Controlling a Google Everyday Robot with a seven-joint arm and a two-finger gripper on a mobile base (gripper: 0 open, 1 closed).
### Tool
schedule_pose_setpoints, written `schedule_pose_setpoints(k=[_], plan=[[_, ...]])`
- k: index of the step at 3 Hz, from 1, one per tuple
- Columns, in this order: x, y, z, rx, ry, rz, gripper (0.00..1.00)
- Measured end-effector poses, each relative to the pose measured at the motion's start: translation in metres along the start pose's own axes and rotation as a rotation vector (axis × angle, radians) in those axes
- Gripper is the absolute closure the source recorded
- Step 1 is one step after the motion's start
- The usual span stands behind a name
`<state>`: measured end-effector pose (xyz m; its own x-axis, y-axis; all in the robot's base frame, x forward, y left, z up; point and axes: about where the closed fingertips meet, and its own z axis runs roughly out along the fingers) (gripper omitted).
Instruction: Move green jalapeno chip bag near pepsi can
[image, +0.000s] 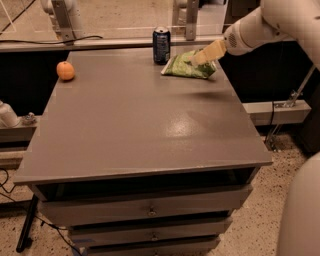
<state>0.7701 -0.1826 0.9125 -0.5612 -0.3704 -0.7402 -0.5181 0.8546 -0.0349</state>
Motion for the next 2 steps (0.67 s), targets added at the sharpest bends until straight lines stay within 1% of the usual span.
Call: schedule_pose_setpoints(k=[1, 2], plan=[[-0.002, 0.004, -0.074, -0.048, -0.099, -0.069, 0.00], [0.010, 0.012, -0.140, -0.139, -0.156, -0.168, 0.00]])
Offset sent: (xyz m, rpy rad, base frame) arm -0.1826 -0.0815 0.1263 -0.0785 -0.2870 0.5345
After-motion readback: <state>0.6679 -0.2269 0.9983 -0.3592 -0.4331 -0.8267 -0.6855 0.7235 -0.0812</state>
